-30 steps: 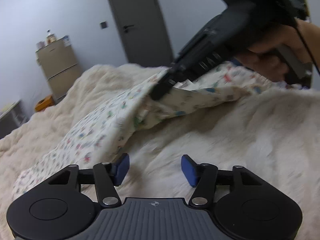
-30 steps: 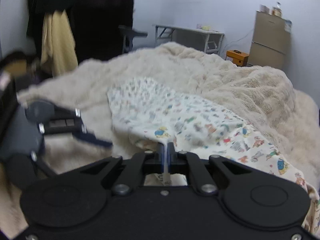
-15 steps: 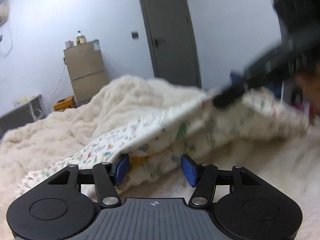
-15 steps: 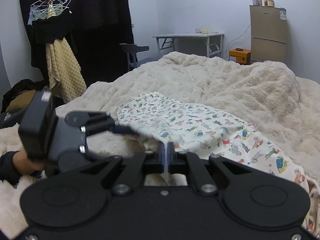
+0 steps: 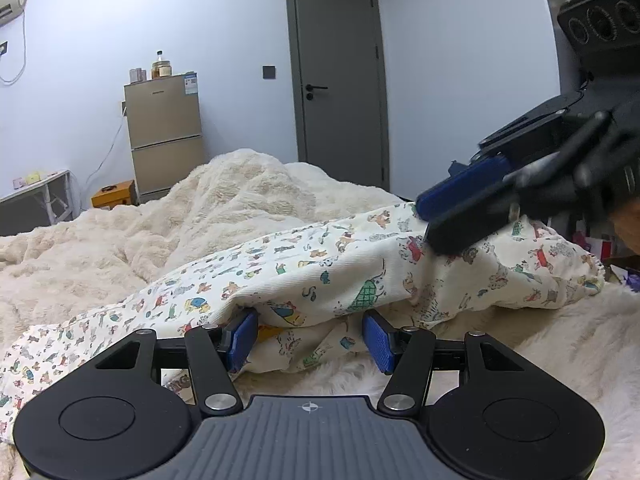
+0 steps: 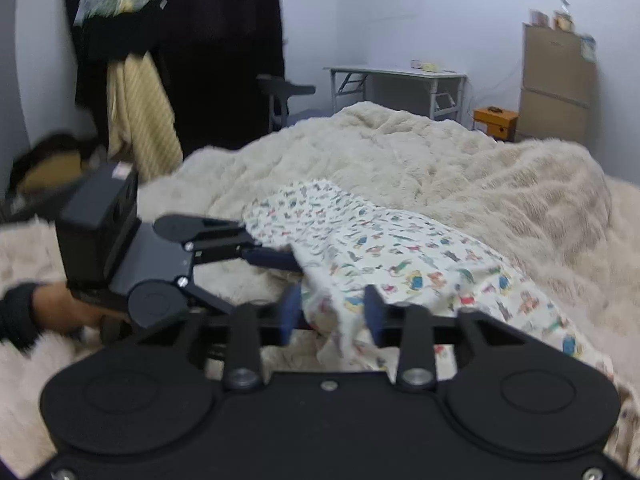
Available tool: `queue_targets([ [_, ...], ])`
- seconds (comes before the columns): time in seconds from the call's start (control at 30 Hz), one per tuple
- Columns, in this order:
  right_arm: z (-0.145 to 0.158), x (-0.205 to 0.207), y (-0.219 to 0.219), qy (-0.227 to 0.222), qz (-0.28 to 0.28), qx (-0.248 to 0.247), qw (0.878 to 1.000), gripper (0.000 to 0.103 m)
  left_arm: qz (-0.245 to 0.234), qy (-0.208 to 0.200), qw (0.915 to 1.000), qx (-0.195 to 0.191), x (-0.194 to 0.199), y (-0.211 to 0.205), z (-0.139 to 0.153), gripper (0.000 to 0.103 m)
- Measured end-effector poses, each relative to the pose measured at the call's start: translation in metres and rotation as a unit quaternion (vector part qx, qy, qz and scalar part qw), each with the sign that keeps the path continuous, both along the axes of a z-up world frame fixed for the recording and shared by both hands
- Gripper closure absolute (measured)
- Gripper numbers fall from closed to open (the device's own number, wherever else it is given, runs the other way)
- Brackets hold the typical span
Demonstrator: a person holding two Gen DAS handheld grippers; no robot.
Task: Fold clothes
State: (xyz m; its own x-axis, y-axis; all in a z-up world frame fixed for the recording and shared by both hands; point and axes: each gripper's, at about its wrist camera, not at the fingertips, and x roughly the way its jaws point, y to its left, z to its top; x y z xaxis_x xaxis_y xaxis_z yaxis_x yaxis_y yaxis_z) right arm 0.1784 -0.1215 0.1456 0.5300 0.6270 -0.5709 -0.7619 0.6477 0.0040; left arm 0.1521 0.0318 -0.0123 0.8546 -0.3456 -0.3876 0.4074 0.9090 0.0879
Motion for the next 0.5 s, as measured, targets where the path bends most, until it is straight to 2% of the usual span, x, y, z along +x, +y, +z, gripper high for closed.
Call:
queue_targets([
  [0.1,-0.007,0.000,0.031,-0.016,0.013,-0.045,0.999,0.066,0.002,-0.005,1.0000,0.001,-0.005,0.004,-0.002,0.050],
  [0.13,-0.011,0.002,0.041,-0.017,0.014,-0.060,0.998,0.070,-0.001,-0.003,1.0000,-0.003,-0.009,0.007,-0.003,0.050],
  [0.17,-0.014,0.005,0.049,-0.014,0.014,-0.072,0.997,0.091,-0.010,-0.002,0.9999,-0.003,-0.013,0.008,-0.004,0.050],
  [0.2,-0.018,0.011,0.059,-0.008,0.010,-0.091,0.996,0.103,-0.021,-0.001,0.9998,-0.001,-0.016,0.007,-0.004,0.050],
  [0.27,-0.018,0.017,0.061,0.000,0.004,-0.086,0.996,0.102,-0.045,0.000,0.9990,0.006,-0.021,0.003,-0.004,0.050],
  [0.37,-0.007,0.024,0.050,0.022,-0.006,-0.029,0.999,0.102,-0.103,-0.002,0.9940,0.039,-0.021,-0.015,-0.003,0.050],
  [0.43,-0.001,0.024,0.042,0.025,-0.008,-0.012,1.000,0.103,-0.102,-0.005,0.9939,0.042,-0.015,-0.018,-0.002,0.050],
  [0.5,0.002,0.025,0.035,0.030,-0.005,-0.006,1.000,0.103,-0.105,-0.002,0.9941,0.028,-0.008,-0.016,-0.001,0.050],
])
